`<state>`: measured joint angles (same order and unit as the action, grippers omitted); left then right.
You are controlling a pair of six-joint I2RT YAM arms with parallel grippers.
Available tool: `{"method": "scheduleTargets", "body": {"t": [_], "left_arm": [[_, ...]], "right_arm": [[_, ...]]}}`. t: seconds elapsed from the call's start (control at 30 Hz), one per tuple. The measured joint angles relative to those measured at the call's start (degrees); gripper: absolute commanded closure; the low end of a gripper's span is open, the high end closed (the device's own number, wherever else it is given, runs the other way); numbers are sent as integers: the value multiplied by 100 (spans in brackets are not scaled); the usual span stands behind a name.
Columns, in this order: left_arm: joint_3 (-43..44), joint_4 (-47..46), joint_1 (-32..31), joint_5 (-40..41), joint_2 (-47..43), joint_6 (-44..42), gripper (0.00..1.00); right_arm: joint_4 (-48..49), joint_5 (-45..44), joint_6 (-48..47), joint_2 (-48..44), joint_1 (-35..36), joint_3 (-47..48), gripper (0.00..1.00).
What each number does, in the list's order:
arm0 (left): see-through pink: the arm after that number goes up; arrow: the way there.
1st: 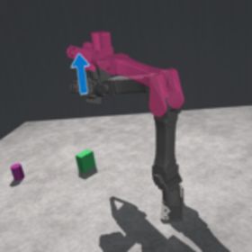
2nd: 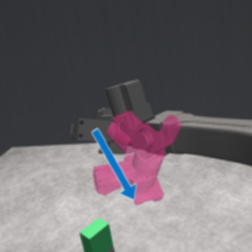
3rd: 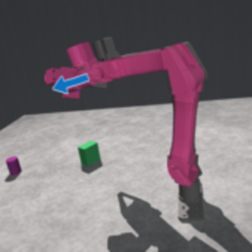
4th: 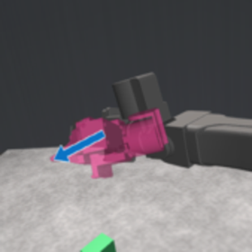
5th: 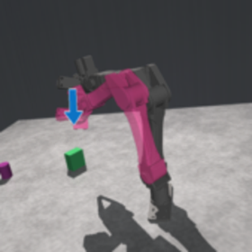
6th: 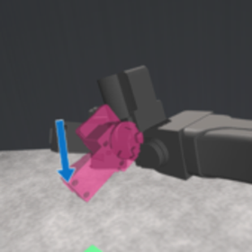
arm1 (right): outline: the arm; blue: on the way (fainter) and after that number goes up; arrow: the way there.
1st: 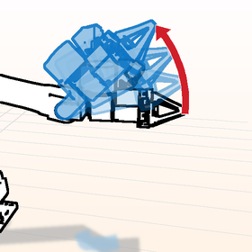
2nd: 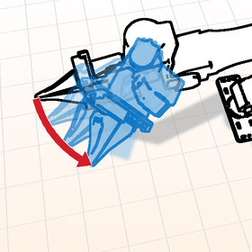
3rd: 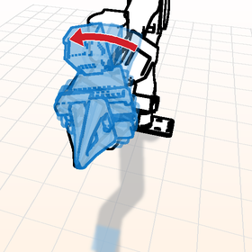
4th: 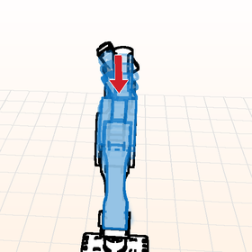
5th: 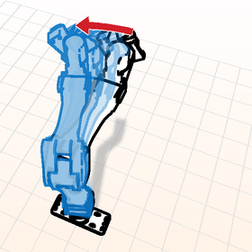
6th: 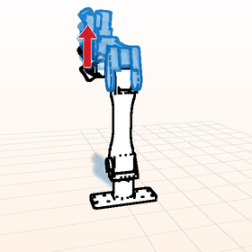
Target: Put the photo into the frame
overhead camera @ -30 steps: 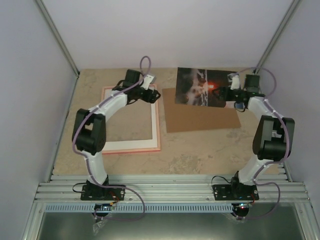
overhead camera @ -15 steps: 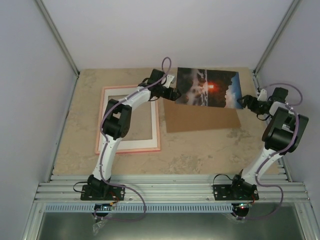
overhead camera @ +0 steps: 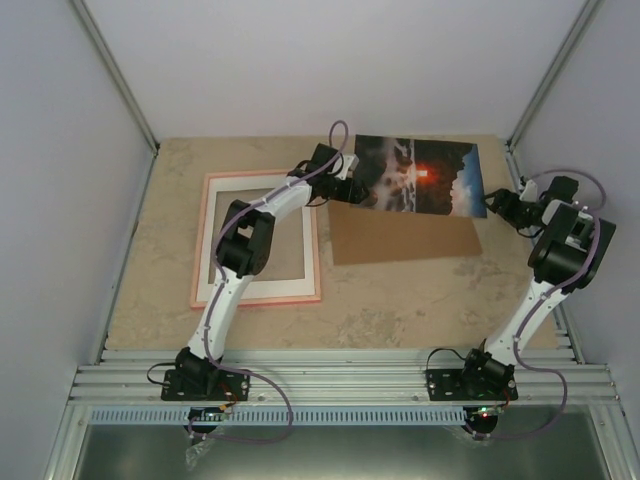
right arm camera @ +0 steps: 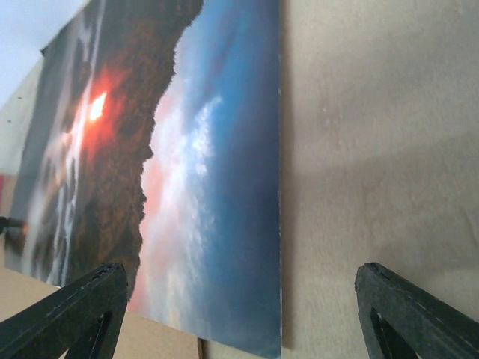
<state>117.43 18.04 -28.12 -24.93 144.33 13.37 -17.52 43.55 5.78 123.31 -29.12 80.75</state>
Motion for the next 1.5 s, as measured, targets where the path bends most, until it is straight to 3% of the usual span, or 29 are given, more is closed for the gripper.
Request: {"method": "scheduleTargets", "body": {"t": [0.47, 0.6, 0.7, 0.9, 1.07, 1.27, 1.4, 1.5], "left_arm": [[457, 271, -144, 160, 262, -269, 25], [466, 282, -173, 225, 264, -334, 25], [468, 282, -184, 236, 271, -391, 25], [476, 295, -195, 238, 273, -490, 25], [483, 310, -197, 238, 278, -579, 25], [490, 321, -199, 249, 282, -603, 23], [485, 304, -208, 234, 260, -586, 15], [337, 245, -238, 232, 151, -588, 8]], "right_arm": [[715, 1661, 807, 667, 105, 166, 31], [739, 2057, 1019, 673, 118, 87, 13], [909, 2256, 1237, 638, 131, 55, 5], [1580, 2400, 2017, 619, 160, -94, 5], [2022, 2240, 2479, 691, 229, -114, 26], [2240, 1725, 2691, 706, 264, -356, 71], [2173, 1401, 2723, 627, 262, -492, 93], [2048, 1239, 2667, 389, 254, -544, 99]]}}
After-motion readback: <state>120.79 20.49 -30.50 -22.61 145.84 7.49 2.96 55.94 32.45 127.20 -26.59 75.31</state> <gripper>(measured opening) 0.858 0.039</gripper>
